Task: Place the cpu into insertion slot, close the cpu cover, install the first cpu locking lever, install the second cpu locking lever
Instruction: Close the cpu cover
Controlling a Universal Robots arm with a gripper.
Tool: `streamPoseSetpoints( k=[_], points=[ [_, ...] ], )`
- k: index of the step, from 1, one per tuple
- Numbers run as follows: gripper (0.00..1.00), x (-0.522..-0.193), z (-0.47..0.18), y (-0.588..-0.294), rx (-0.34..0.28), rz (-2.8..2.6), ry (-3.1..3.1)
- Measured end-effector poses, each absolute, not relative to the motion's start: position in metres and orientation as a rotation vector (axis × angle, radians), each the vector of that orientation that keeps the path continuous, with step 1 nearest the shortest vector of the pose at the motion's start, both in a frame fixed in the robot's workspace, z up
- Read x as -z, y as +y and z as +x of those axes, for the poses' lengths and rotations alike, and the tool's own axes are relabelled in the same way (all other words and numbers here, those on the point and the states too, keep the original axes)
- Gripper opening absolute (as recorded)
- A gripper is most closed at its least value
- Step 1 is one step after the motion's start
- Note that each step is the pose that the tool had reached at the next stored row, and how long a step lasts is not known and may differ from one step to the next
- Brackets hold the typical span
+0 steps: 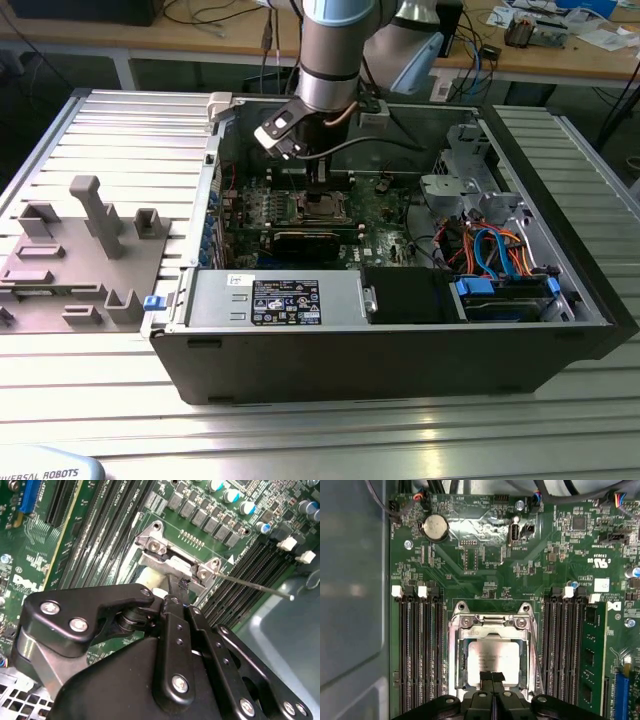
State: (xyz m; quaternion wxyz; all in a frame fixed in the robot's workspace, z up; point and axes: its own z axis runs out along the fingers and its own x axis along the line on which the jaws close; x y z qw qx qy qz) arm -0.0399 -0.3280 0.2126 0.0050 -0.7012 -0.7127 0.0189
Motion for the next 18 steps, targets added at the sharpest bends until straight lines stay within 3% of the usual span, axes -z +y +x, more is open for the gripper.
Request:
streamPoseSetpoints(
  k=[18],
  points=[
    [0.11, -0.21, -0.033, -0.328, -0.062, -2.194, -2.23]
  ],
)
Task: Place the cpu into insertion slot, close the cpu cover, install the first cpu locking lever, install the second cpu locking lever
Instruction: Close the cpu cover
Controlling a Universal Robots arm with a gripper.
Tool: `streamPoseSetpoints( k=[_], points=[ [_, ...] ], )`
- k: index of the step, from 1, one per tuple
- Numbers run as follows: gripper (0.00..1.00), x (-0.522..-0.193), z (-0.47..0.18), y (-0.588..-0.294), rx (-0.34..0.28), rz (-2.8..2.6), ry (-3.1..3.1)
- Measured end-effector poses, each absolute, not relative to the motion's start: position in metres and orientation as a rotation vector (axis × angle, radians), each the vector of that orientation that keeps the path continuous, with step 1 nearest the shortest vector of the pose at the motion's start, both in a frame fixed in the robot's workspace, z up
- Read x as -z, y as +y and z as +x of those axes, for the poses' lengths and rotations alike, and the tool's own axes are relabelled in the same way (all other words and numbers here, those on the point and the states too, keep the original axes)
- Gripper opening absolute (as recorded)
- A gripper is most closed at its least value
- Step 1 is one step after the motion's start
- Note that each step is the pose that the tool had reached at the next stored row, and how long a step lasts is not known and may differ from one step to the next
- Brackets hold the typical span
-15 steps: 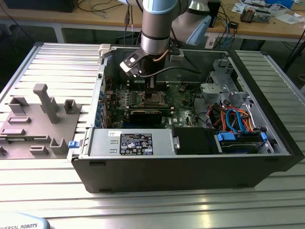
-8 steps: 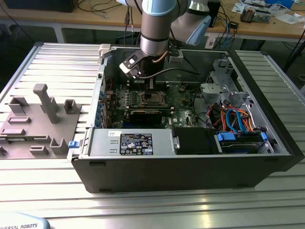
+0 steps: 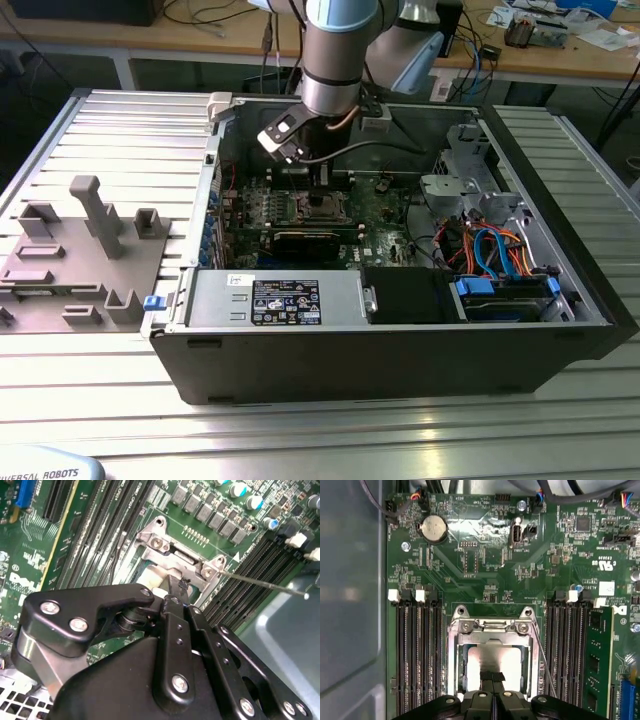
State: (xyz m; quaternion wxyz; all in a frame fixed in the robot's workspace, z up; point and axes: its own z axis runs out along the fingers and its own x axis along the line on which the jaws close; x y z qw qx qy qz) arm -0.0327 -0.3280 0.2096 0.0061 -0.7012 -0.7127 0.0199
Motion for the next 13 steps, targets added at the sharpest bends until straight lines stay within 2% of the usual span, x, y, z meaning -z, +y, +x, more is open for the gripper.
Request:
streamPoseSetpoints(
  k=[13],
  points=[
    [0.11, -0.218, -0.0245, -0.328, -0.073, -2.189, -2.226]
  ],
)
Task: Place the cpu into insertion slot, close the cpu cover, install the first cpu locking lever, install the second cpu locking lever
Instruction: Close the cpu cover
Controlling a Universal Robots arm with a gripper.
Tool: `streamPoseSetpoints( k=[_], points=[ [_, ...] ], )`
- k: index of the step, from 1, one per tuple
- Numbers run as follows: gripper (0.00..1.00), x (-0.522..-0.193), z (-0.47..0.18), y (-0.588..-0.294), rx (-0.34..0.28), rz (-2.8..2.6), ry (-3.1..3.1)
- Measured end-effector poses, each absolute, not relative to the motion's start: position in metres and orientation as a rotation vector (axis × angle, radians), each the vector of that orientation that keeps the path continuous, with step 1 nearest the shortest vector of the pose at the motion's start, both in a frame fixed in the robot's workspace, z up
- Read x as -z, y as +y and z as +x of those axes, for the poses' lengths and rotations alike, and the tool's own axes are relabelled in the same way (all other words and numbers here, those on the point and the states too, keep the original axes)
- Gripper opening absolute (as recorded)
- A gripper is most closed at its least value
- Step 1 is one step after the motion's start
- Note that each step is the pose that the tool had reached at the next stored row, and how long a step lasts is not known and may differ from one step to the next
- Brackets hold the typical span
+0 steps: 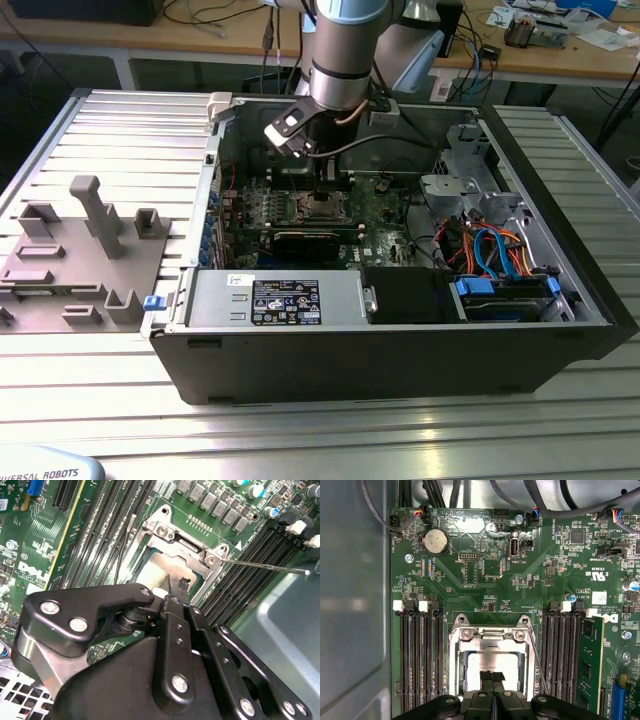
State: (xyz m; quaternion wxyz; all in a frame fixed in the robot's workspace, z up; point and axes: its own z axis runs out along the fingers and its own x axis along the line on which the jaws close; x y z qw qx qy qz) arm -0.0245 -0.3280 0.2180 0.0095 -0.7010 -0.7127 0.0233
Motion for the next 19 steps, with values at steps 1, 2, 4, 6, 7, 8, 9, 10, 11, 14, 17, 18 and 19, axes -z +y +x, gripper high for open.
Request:
streamPoseSetpoints(
  k=[1, 2, 4, 6, 7, 8, 9, 10, 11, 14, 17, 18, 19],
  points=[
    [0.11, -0.2183, -0.0245, -0.328, -0.073, -2.189, -2.226],
    [0.11, -0.2184, -0.0245, -0.328, -0.072, -2.189, -2.226],
    [0.11, -0.2191, -0.0245, -0.328, -0.073, -2.189, -2.226],
    [0.11, -0.2196, -0.0245, -0.328, -0.072, -2.189, -2.225],
    [0.11, -0.2196, -0.0245, -0.328, -0.072, -2.189, -2.225],
    [0.11, -0.2197, -0.0245, -0.328, -0.072, -2.189, -2.225],
    [0.11, -0.22, -0.0245, -0.328, -0.073, -2.189, -2.226],
    [0.11, -0.2201, -0.0245, -0.328, -0.072, -2.189, -2.225],
    [0.11, -0.2201, -0.0245, -0.328, -0.072, -2.189, -2.225],
    [0.11, -0.2207, -0.0245, -0.328, -0.073, -2.189, -2.226],
    [0.11, -0.2211, -0.0245, -0.328, -0.073, -2.189, -2.225],
    [0.11, -0.2219, -0.0245, -0.3281, -0.073, -2.189, -2.226],
    [0.11, -0.2228, -0.0245, -0.328, -0.073, -2.189, -2.225]
  ],
)
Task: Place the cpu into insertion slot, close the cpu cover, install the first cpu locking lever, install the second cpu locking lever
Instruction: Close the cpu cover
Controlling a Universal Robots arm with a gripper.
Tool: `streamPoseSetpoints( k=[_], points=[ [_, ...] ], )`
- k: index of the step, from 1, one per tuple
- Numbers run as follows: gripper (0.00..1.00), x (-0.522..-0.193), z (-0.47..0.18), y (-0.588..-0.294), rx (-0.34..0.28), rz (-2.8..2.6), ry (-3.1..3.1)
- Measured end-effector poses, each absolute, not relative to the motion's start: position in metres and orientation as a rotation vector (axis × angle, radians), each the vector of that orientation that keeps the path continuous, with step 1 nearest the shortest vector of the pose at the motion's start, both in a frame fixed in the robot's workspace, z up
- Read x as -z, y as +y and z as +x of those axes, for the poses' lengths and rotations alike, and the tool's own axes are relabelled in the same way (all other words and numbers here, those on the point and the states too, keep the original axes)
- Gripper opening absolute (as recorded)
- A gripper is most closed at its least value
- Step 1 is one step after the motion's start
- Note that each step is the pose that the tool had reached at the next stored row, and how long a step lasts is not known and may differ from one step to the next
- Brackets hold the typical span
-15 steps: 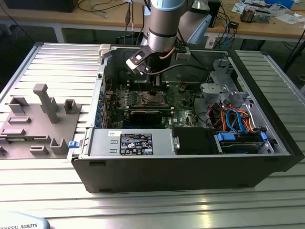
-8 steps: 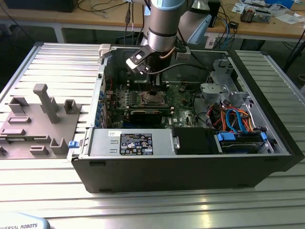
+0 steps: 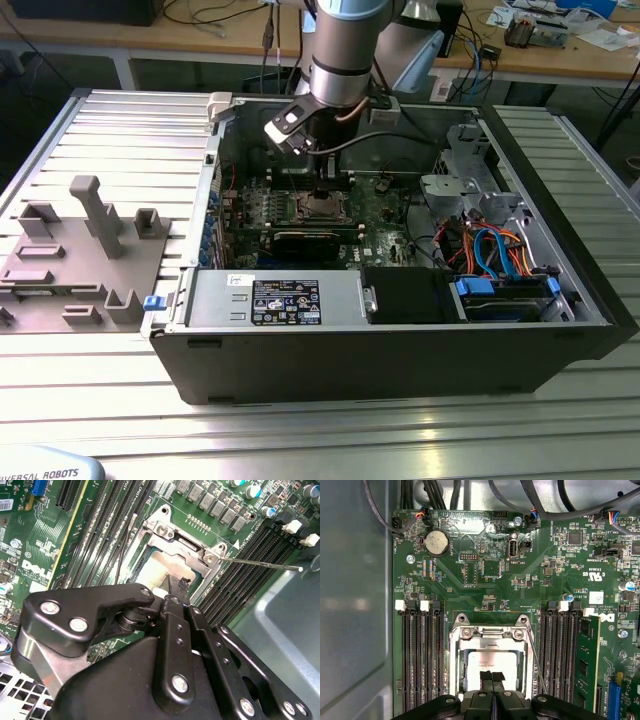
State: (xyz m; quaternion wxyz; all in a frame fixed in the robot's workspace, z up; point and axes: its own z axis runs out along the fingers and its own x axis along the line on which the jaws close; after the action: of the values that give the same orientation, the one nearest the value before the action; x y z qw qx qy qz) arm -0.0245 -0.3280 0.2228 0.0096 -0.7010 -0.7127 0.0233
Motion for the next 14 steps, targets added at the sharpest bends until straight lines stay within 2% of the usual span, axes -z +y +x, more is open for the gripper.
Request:
streamPoseSetpoints(
  k=[14],
  points=[
    [0.11, -0.236, -0.025, -0.328, -0.072, -2.189, -2.225]
  ],
)
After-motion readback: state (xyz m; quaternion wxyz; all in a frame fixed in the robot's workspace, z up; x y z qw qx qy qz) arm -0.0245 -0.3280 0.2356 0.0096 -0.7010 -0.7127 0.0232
